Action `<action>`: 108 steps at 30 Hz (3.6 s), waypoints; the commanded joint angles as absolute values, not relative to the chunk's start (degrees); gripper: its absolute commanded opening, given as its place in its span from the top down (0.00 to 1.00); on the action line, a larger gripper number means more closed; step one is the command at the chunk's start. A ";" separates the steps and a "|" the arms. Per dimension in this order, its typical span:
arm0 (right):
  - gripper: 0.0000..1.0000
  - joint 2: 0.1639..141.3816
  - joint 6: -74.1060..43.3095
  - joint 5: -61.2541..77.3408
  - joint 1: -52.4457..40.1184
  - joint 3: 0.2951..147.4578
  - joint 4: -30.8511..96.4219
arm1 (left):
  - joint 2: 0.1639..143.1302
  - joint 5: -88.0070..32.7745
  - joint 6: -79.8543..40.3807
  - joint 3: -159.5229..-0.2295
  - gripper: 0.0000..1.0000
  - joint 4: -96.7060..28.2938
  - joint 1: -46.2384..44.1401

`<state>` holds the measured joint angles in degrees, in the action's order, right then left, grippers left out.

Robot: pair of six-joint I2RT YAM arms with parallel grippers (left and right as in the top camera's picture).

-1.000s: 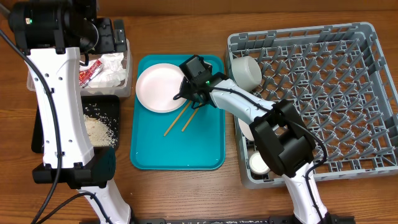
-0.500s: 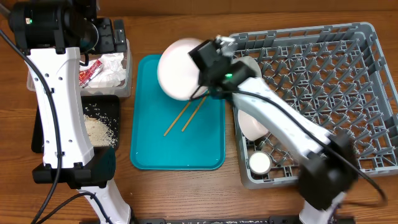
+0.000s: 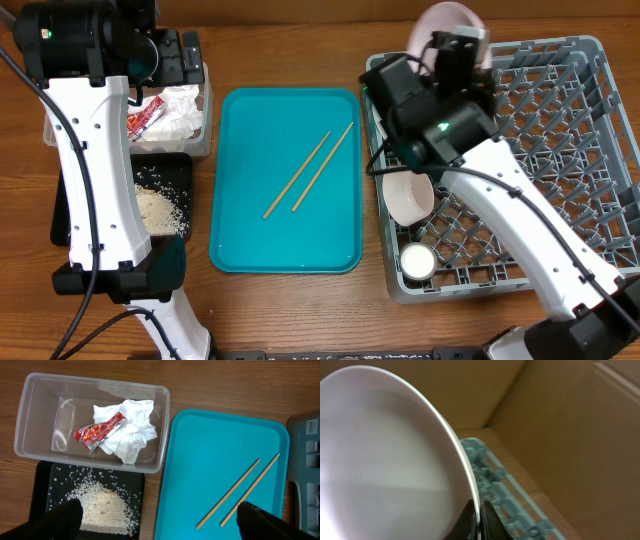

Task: Sort waste into correct bins and load items into the dishwasher
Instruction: 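Lift the white plate and stand it upright in the dish rack, then reach the right gripper down to a chopstick on the teal tray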

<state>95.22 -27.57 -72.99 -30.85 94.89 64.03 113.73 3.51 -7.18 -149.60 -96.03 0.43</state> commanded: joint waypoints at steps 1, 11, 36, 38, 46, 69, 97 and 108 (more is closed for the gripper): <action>0.96 96.03 -26.74 -78.39 -27.83 90.94 63.57 | 113.14 3.99 -7.75 -150.12 0.00 -95.94 0.73; 0.96 98.50 -25.61 -76.01 -25.32 79.75 51.59 | 113.14 4.01 -7.75 -150.12 0.00 -95.94 0.73; 0.41 102.69 -18.20 -55.35 -21.47 78.11 36.38 | 113.14 3.99 -7.75 -150.12 0.00 -95.94 0.73; 0.35 101.78 -18.20 -53.58 -21.56 79.72 37.43 | 113.14 3.99 -7.75 -150.12 0.00 -95.94 0.73; 0.00 93.25 -18.17 -12.71 -21.56 89.34 48.42 | 113.14 3.99 -7.75 -150.12 0.00 -95.94 0.73; 0.51 117.05 -59.09 -1.72 -38.98 89.32 43.88 | 113.14 3.99 -7.75 -150.12 0.00 -95.94 0.73; 0.96 126.04 -63.20 4.12 -38.94 91.42 42.26 | 113.14 3.99 -7.75 -150.12 0.00 -95.94 0.73; 0.96 125.78 -46.98 -2.13 -38.89 106.59 60.07 | 113.14 4.01 -7.75 -150.12 0.00 -95.94 0.73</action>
<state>125.95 -53.21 0.82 -39.00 103.35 58.48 113.73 3.53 -7.18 -149.60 -96.03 0.43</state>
